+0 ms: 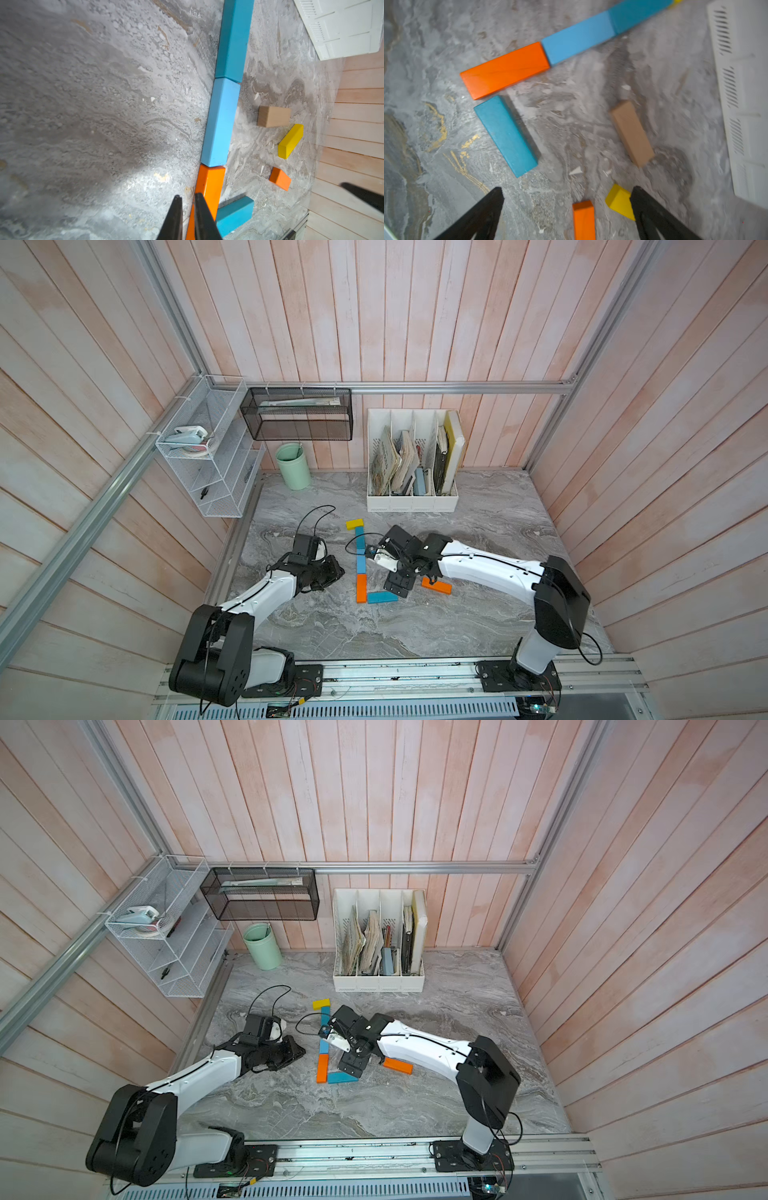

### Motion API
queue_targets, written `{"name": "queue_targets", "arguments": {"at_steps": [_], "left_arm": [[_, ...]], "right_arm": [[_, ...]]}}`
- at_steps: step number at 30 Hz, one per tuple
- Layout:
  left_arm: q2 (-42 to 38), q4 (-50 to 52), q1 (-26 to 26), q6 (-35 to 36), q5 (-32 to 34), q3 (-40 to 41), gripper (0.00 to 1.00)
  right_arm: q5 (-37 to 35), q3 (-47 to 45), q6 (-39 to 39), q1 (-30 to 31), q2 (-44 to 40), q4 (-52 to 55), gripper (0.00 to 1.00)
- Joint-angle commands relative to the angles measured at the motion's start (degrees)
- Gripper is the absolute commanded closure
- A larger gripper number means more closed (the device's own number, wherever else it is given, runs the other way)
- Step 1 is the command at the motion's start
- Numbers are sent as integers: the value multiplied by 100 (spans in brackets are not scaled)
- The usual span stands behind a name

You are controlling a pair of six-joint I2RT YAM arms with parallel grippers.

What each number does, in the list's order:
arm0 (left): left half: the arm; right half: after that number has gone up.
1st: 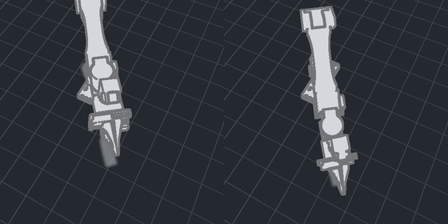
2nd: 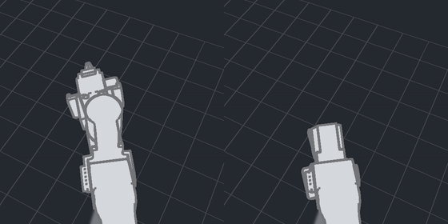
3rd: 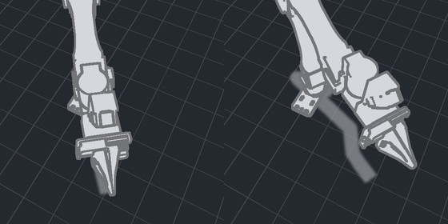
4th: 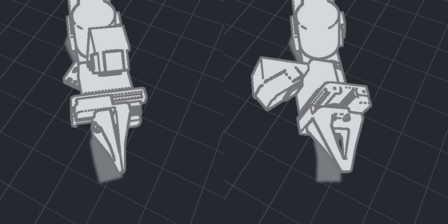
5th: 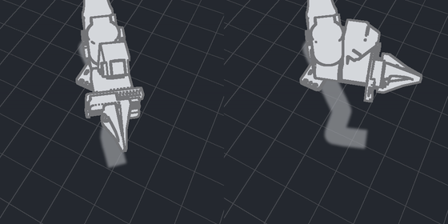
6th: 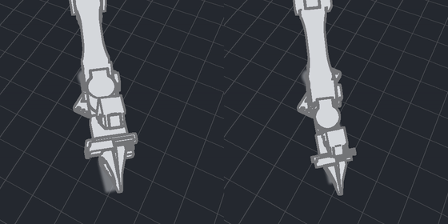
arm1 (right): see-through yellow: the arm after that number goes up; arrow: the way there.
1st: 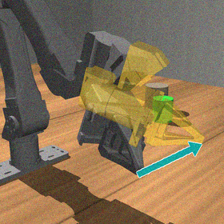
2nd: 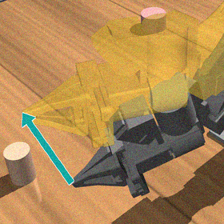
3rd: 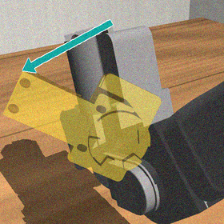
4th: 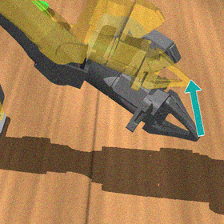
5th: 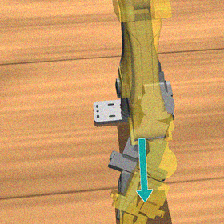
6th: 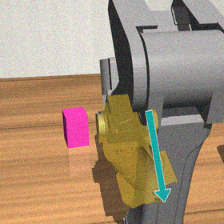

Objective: Assemble a giraffe with building blocks
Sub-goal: Assemble the building block at the center of the board, then pick up the building block from the center of the board.

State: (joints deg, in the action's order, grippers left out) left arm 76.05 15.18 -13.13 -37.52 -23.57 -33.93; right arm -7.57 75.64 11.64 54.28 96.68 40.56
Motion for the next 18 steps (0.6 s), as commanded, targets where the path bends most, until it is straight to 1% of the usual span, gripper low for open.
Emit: {"name": "queue_targets", "arguments": {"at_steps": [1, 2, 3, 4, 5, 7, 8, 10, 11, 12, 13, 16, 18], "left_arm": [[-13, -107, 29, 38, -31, -7, 84], [1, -120, 33, 35, -44, -8, 83], [21, -130, 33, 33, -51, -25, 84], [39, -136, 37, 34, -63, -47, 84], [50, -117, 31, 50, -52, -71, 84], [68, -103, 34, 60, -36, -110, 84], [81, -103, 30, 60, -40, -113, 84], [121, -119, 33, 60, -51, -131, 84], [149, -137, 34, 60, -72, -141, 84], [163, -164, 35, 56, -85, -140, 84], [176, -181, 30, 47, -95, -148, 84], [230, -234, 28, 34, -115, -145, 84], [235, -246, 33, 25, -121, -149, 84]], "right_arm": [[-112, -211, -1193, -641, -196, 424, 2], [148, -452, -1282, -792, -401, 233, 2], [555, -757, -1316, -974, -651, -36, 2], [935, -1001, -1189, -1100, -917, -274, 2], [846, -1200, -1324, -1144, -1144, -507, 2], [472, -1536, -1867, -1295, -1576, -877, 2], [446, -1553, -2012, -1390, -1625, -831, 2], [182, -1420, -2086, -1429, -1422, -386, 4], [96, -1351, -1967, -1429, -1230, -101, 6], [-38, -1301, -1978, -1431, -1039, 154, 6], [-115, -1325, -1994, -1429, -861, 303, 3], [48, -1413, -1881, -1415, -573, 397, 2], [101, -1516, -1805, -1407, -571, 223, 2]]}}
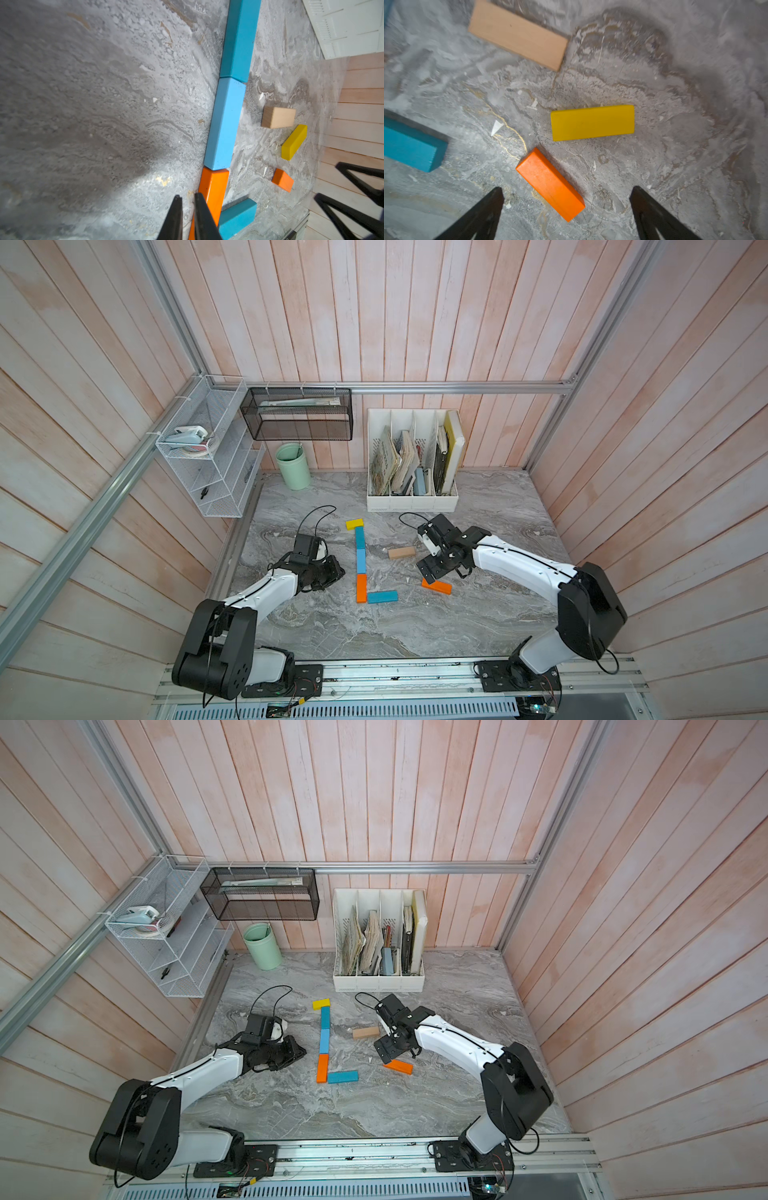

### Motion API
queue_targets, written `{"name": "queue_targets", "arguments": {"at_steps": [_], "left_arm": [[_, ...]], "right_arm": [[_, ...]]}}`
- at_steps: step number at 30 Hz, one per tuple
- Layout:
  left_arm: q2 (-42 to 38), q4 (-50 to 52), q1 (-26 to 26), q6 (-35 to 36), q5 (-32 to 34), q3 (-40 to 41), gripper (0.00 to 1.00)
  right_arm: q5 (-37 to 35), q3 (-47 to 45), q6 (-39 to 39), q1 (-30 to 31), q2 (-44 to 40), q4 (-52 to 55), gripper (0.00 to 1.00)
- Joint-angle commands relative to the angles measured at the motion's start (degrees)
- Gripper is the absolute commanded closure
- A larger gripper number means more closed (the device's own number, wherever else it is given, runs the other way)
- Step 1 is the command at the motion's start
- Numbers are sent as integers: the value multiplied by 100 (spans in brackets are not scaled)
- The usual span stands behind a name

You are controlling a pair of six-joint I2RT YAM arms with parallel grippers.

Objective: Assemble a giraffe with building blocks
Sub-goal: Pick up the building block from the center of the board.

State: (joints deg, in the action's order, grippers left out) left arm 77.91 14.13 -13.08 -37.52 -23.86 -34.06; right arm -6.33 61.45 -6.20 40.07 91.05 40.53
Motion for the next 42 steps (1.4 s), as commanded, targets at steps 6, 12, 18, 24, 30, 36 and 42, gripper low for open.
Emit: {"name": "queue_targets", "arguments": {"at_steps": [6, 12, 18, 24, 30, 36, 42], "left_arm": [[83, -135, 27, 77, -102, -132, 84], [104, -191, 29, 27, -137, -109, 84], [58, -105, 29, 60, -97, -134, 84], [-14, -71, 28, 71, -53, -93, 84], [10, -77, 31, 69, -58, -81, 84], [5, -83, 29, 69, -66, -100, 84], [29, -114, 30, 63, -75, -105, 84]], "right_arm": [[-205, -485, 234, 307, -216, -170, 8], [222, -615, 304, 299, 92, -109, 28], [119, -487, 414, 94, 506, -250, 27], [355, -286, 472, 27, 711, -274, 33], [449, -194, 427, 27, 647, -77, 79], [682, -265, 470, 44, 330, 69, 81], [793, -157, 860, 142, 30, 39, 80]]}}
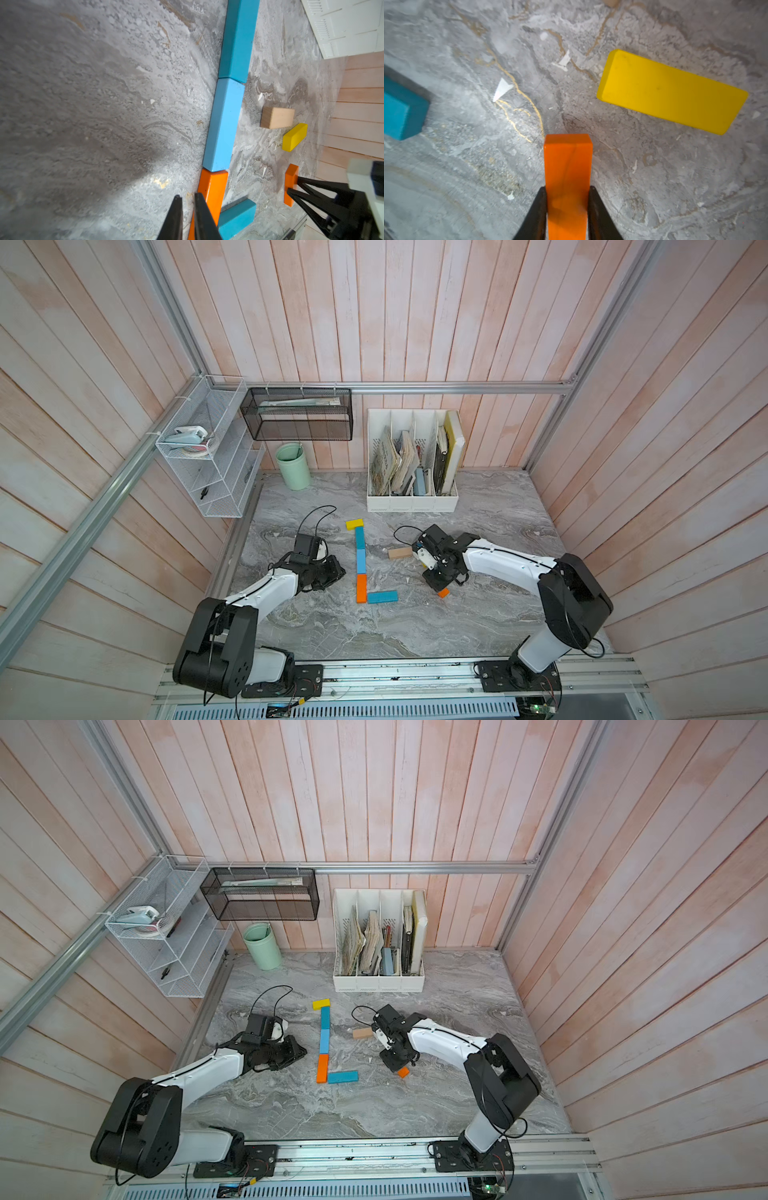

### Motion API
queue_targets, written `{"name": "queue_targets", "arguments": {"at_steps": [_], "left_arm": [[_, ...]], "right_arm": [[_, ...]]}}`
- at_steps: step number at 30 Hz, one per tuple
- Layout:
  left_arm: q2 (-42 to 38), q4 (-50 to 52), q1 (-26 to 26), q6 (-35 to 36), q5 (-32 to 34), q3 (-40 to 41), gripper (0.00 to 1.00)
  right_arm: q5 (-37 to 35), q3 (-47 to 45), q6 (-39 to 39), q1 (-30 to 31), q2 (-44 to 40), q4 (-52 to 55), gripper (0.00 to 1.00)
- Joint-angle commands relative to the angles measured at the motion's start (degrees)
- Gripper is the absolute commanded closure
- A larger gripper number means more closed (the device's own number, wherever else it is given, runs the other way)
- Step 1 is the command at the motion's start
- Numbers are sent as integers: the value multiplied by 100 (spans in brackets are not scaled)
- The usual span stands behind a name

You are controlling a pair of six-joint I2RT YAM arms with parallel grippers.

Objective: Assemble a giraffe with building blocks
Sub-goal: Pick up the building block from the center of the board, then assemble the building block at the center of the board.

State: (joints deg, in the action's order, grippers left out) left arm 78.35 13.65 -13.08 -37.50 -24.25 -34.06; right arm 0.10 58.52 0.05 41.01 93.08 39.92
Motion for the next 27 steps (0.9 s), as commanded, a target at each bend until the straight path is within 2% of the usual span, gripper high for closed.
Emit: {"name": "queue_targets", "arguments": {"at_steps": [1, 4, 7, 10, 13, 16, 20, 27], "left_arm": [[-12, -64, 26, 67, -43, -114, 84], [-19, -52, 26, 69, -37, -138, 84], [-23, -22, 20, 83, -36, -156, 84], [-29, -3, 33, 93, -36, -177, 84], [-47, 12, 32, 93, -36, -171, 84], [-47, -12, 22, 76, -43, -148, 84], [-32, -48, 32, 58, -84, -136, 84], [-13, -29, 31, 93, -71, -177, 84]], "right_arm": [[107, 206, 345, 49, -206, 78, 81], [179, 382, 1170, 61, -264, 38, 100], [-130, 388, 1909, 101, -288, -199, 100], [264, 331, 3392, 121, -249, -6, 100], [365, 361, 4466, 128, -263, 245, 100], [329, 605, 5033, 65, -220, 442, 100], [591, 1032, 5984, 135, 190, 1288, 100], [937, 1101, 6104, 522, 650, 1342, 100]]}}
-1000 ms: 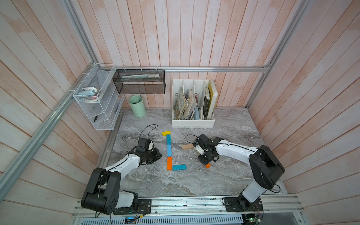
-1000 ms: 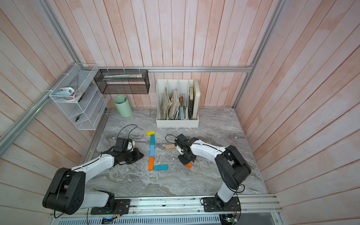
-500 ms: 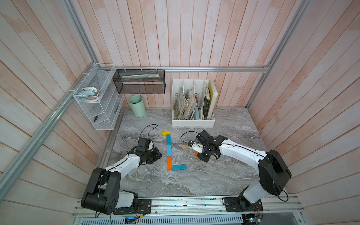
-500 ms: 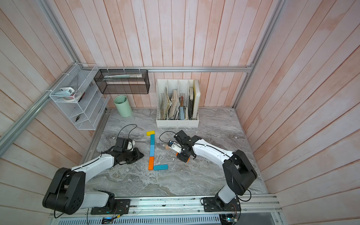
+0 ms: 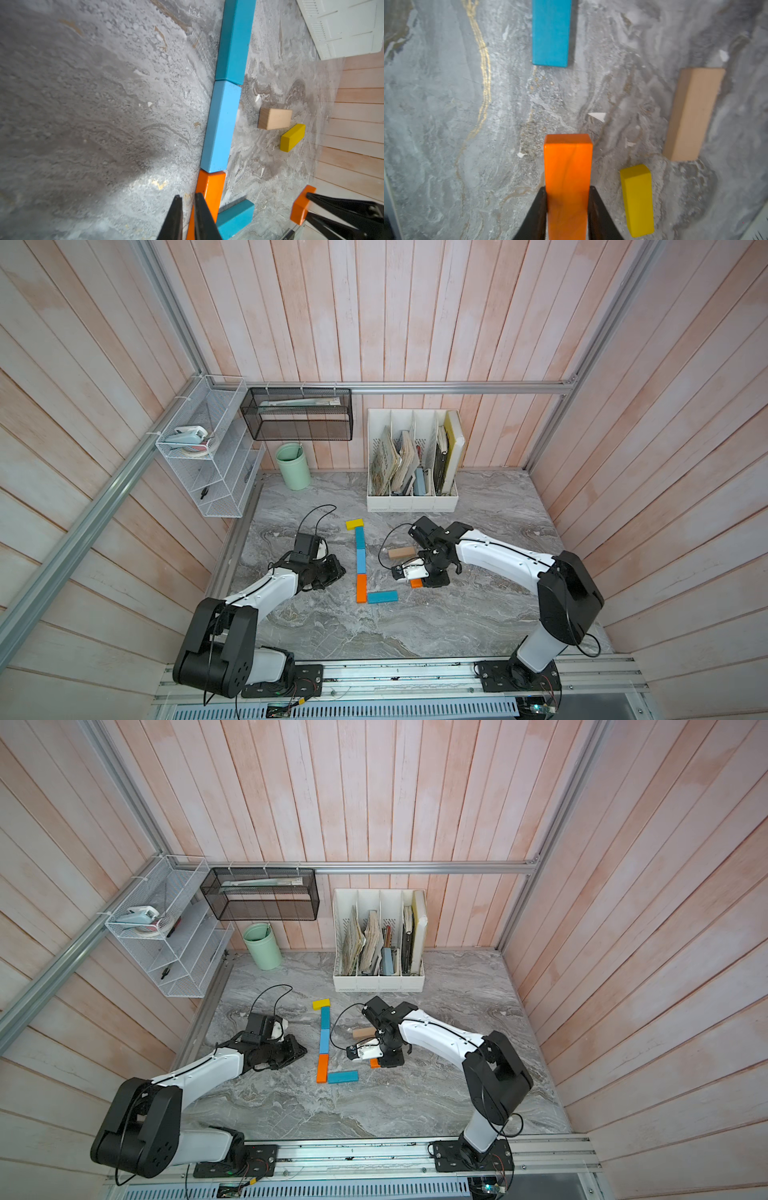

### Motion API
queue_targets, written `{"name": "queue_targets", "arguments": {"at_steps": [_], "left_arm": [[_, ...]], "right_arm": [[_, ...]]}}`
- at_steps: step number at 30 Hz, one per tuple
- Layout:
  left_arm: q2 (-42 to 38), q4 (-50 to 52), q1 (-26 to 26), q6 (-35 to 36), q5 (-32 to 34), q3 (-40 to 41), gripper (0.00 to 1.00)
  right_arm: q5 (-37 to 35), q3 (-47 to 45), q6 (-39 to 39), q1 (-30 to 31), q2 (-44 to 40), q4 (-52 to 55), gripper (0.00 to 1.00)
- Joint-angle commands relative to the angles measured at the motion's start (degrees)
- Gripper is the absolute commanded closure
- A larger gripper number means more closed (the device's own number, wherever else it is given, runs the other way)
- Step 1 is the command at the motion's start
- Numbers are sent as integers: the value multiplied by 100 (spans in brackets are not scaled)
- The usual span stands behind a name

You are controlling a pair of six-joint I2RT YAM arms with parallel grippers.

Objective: Assemble a giraffe with building blocks
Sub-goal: Assemble the building block at the center of the board.

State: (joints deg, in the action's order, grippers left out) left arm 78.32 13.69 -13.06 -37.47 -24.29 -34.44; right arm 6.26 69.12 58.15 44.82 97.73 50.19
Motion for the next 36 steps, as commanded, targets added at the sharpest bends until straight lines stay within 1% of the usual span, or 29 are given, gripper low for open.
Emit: {"name": "queue_targets", "arguments": {"at_steps": [1, 7, 13, 16, 24, 32, 36], "left_arm": [[-10, -43, 18, 91, -79, -134, 84], [-72, -13, 25, 126, -43, -151, 84], [-62, -9, 23, 126, -50, -165, 84], [-63, -4, 29, 135, -40, -151, 84], [-79, 9, 31, 153, -23, -117, 84], [-72, 2, 23, 144, -14, -151, 84], [-69, 28, 27, 153, -6, -154, 84]], "right_arm": [[342, 22, 263, 188, 263, 286, 100], [388, -30, -23, 426, 440, -220, 100], [444, 253, -328, 427, 874, -256, 100], [481, 255, -427, 435, 979, -332, 100], [406, 77, -679, 437, 902, -643, 100], [231, 14, -762, 451, 848, -600, 100], [126, -123, -790, 479, 742, -630, 95]]}}
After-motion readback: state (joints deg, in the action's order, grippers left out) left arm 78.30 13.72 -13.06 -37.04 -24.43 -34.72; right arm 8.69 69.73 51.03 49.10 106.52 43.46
